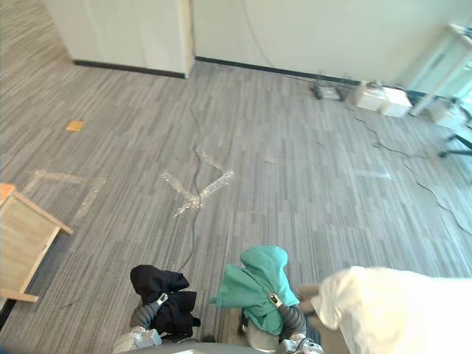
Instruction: Tidy the bed and pick cloth on bed and put in laundry
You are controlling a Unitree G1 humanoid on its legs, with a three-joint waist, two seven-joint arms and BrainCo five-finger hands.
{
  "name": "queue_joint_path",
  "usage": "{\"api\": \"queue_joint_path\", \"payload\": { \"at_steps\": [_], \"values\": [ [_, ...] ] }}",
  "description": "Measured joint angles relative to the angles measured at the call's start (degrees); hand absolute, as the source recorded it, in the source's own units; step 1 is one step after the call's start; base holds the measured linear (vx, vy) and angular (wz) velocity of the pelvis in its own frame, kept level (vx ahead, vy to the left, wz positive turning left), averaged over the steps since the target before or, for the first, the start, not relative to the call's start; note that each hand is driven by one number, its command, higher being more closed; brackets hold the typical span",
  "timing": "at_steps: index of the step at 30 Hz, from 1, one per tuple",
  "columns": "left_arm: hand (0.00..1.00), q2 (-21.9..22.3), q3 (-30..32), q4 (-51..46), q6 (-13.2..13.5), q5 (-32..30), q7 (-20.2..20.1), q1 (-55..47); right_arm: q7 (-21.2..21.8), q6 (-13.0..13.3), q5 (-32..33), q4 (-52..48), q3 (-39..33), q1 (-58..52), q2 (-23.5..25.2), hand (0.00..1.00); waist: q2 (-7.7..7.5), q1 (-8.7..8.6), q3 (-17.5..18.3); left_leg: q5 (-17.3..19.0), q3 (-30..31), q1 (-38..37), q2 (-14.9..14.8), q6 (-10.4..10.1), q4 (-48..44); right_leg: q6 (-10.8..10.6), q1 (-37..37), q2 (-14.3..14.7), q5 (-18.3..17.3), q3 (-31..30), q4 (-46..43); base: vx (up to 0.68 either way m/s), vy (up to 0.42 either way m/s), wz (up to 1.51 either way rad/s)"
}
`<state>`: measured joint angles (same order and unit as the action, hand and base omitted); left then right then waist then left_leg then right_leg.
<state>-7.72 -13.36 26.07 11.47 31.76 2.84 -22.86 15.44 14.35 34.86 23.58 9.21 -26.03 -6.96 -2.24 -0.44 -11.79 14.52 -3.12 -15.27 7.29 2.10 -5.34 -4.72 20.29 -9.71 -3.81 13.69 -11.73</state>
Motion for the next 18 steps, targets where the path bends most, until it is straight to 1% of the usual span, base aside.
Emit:
{"api": "queue_joint_path", "payload": {
  "at_steps": [1, 2, 3, 4, 5, 6, 7, 8, 9, 10, 11, 12, 13, 14, 15, 16, 17, 18],
  "values": [
    [1.00, -0.4, 0.1, 0.0, 0.0, 0.0, 0.0, -0.7, 0.0, -0.2, 0.0, 0.1, 0.6, 0.5, 0.0, 1.00, 0.02, 0.15, 0.1, 1.8, 0.9, -2.5, -0.5, -2.5, -0.6, 2.0, 0.0, 0.9, 2.8, -0.1, -0.2, 0.70, -0.164, 0.69],
    [1.00, -0.6, 0.2, 0.0, 0.0, 0.0, -0.1, -1.3, -0.1, -0.3, 0.0, 0.1, 1.0, 1.1, 0.1, 1.00, 0.27, 0.13, 0.2, 3.6, 1.0, -3.8, -1.2, -4.0, -2.0, 4.6, -0.6, 2.3, 4.7, 0.0, -0.3, 0.76, -0.210, 0.75],
    [1.00, -0.9, 0.3, 0.0, 0.0, 0.0, -0.2, -2.3, -0.1, -0.3, 0.0, 0.1, 1.6, 1.6, 0.0, 1.00, 0.62, -0.07, 0.7, 6.2, 1.1, -4.3, -2.1, -4.6, -4.9, 9.1, -1.1, 4.3, 8.2, -0.4, -0.5, 0.66, -0.208, 0.71],
    [1.00, -0.6, 0.3, 0.2, -0.3, 0.1, -0.1, -2.7, -0.3, -0.4, 0.0, 0.1, 1.6, 1.9, -0.3, 1.00, 1.40, -0.37, 0.9, 7.3, 1.2, -4.1, -2.9, -4.6, -6.5, 10.5, -0.8, 4.9, 12.0, -0.9, -1.8, 0.66, -0.229, 0.56],
    [1.00, 0.8, 0.3, 0.7, -0.7, 0.1, 0.0, -2.3, -0.6, -1.4, -0.1, -0.2, 1.3, 3.0, -1.5, 1.00, 3.74, 0.24, 1.2, 7.9, 0.3, -2.7, -5.4, -5.4, -11.0, 10.4, 0.3, 6.1, 10.0, 1.0, -6.2, 0.63, -0.229, 0.34],
    [1.00, 1.8, 0.2, 0.7, -1.0, 0.2, 0.0, -1.9, -1.0, -1.5, 0.3, -0.6, 1.2, 3.9, -3.3, 1.00, 5.35, -0.05, 1.3, 6.4, -0.1, 1.3, -7.4, -5.9, -19.7, 11.2, -0.1, 6.8, 6.9, 2.0, -7.7, 0.61, -0.220, 0.16],
    [1.00, 2.3, 0.2, 0.7, -1.1, 0.2, 0.0, -1.9, -1.1, -1.5, 0.5, -0.7, 0.8, 3.9, -3.4, 1.00, 6.41, -0.05, 1.0, 4.4, -1.2, 3.5, -8.2, -5.5, -25.0, 11.3, -0.9, 7.4, 5.5, 2.2, -7.8, 0.59, -0.218, 0.07],
    [1.00, 3.6, 0.2, 0.7, -1.0, 0.1, -0.3, -1.4, -1.0, -1.7, 0.5, -0.8, 0.3, 3.8, -4.9, 1.00, 8.01, -0.03, 0.0, -3.8, -4.0, 7.9, -10.8, -4.7, -36.4, 11.8, -4.5, 9.0, 3.5, 1.9, -6.1, 0.46, -0.163, -0.09],
    [1.00, 4.0, 0.5, 0.7, -1.0, 0.1, -0.4, -1.3, -1.0, -2.0, 0.5, -0.6, 0.4, 3.8, -5.2, 1.00, 8.21, 0.10, -0.3, -8.9, -4.7, 10.2, -12.3, -4.3, -42.1, 12.2, -7.0, 9.8, 3.1, 1.6, -4.4, 0.59, -0.182, -0.18],
    [1.00, 4.2, 0.4, 0.6, -0.9, 0.1, -0.6, -0.5, -0.8, -2.6, 0.4, -0.1, 0.1, 3.8, -5.1, 1.00, 8.42, 0.07, -0.7, -5.7, -4.8, 14.6, -14.0, -3.7, -50.8, 12.6, -11.6, 10.5, 1.9, 1.3, -2.1, 0.59, -0.164, -0.20],
    [1.00, 4.2, 0.4, 0.5, -0.9, 0.3, -1.0, 0.2, -0.6, -2.8, 0.4, 0.3, -0.2, 3.7, -4.9, 1.00, 7.76, 0.16, -1.2, -2.3, -5.0, 17.9, -14.0, -3.7, -53.9, 12.8, -15.6, 10.4, 0.5, 0.9, -0.8, 0.59, -0.168, -0.17],
    [1.00, 4.2, 0.3, 0.4, -0.9, 0.7, -1.2, 0.3, -0.2, -2.8, 0.4, 0.5, -0.2, 3.6, -4.9, 1.00, 7.44, 0.26, -1.3, -1.2, -5.3, 19.1, -13.8, -3.8, -53.4, 12.9, -17.5, 10.3, -0.2, 0.6, 0.0, 0.52, -0.170, -0.30],
    [1.00, 4.2, 0.3, -0.2, -0.7, 1.5, -1.6, 0.4, 0.8, -2.8, 0.2, 0.9, -0.9, 3.6, -4.9, 1.00, 7.11, 0.88, -1.5, 0.4, -6.8, 21.2, -13.9, -4.3, -49.5, 12.8, -20.4, 10.2, -1.4, -0.3, 1.8, 0.45, -0.156, -0.32],
    [1.00, 4.2, 0.2, -0.3, -0.7, 1.8, -1.8, 0.7, 1.5, -2.8, -0.3, 1.1, -1.5, 3.4, -4.9, 1.00, 7.08, 1.13, -1.5, 1.1, -8.1, 22.5, -13.8, -4.2, -45.7, 12.6, -22.6, 10.2, -2.1, -0.4, 3.1, 0.42, -0.137, -0.24],
    [1.00, 4.4, 0.1, -0.2, -0.8, 3.0, -1.8, 1.1, 2.1, -2.8, -0.4, 1.1, -2.4, 3.1, -4.8, 1.00, 7.04, 1.06, -1.5, 1.1, -9.3, 23.5, -13.7, -4.2, -40.4, 11.5, -24.7, 10.1, -2.8, -0.4, 4.1, 0.50, -0.121, 0.07],
    [1.00, 4.8, 0.1, -0.2, -1.0, 3.9, -1.8, 1.4, 2.7, -3.0, -1.1, 1.1, -3.3, 2.7, -4.7, 1.00, 6.82, 0.95, -1.7, 0.8, -10.8, 24.2, -13.0, -4.5, -32.5, 10.5, -27.1, 10.0, -3.6, 0.0, 5.2, 0.49, -0.085, 0.26],
    [1.00, 5.2, 0.0, -0.3, -1.0, 5.2, -1.7, 1.9, 3.0, -3.3, -2.0, 1.2, -3.8, 2.4, -4.9, 1.00, 6.33, 0.98, -2.0, -0.2, -12.6, 24.4, -12.0, -5.0, -23.9, 9.4, -29.4, 9.8, -4.3, 1.1, 6.5, 0.49, -0.075, 0.32],
    [1.00, 5.2, -0.2, -0.3, -1.1, 5.7, -1.6, 2.1, 3.1, -3.4, -2.6, 1.3, -4.0, 2.3, -5.0, 1.00, 6.00, 0.98, -2.2, -1.5, -14.0, 24.4, -11.5, -4.8, -19.3, 9.1, -30.9, 9.7, -4.5, 1.9, 7.4, 0.39, -0.041, 0.44]
  ]
}}
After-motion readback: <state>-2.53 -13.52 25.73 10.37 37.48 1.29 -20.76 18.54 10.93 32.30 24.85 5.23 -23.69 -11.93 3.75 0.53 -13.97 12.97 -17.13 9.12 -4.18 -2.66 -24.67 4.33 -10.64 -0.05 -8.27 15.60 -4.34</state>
